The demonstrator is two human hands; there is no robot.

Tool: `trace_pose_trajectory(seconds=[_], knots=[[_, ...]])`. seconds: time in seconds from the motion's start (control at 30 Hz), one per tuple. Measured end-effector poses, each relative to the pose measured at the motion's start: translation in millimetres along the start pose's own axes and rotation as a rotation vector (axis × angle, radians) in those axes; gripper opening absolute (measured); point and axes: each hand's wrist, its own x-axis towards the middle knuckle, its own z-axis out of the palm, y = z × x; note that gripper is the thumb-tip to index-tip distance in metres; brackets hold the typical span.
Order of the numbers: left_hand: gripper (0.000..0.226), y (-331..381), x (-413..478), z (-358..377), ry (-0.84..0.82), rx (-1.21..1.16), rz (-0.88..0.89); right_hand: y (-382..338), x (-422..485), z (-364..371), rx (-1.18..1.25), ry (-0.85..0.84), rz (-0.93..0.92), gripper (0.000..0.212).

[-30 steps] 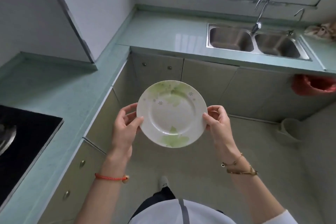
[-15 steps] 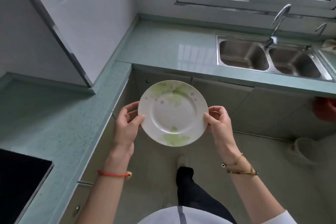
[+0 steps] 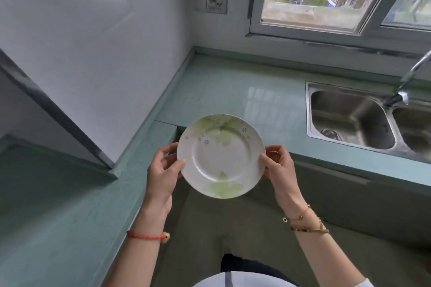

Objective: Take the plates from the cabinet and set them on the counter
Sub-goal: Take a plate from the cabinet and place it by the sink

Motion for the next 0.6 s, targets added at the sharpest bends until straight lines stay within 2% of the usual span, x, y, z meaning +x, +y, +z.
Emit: trace_pose_trajectory(seconds=[0.23,0.6], knots=[[0.041,17,105,40,0.027,0.038,-0.029,-29,113,34,-0.047,-0.032,0.026,0.016],[0.047,34,283,77,-0.071,0.078,-0.064,-49,257,96,-0.129,0.023,0.026,0.017]])
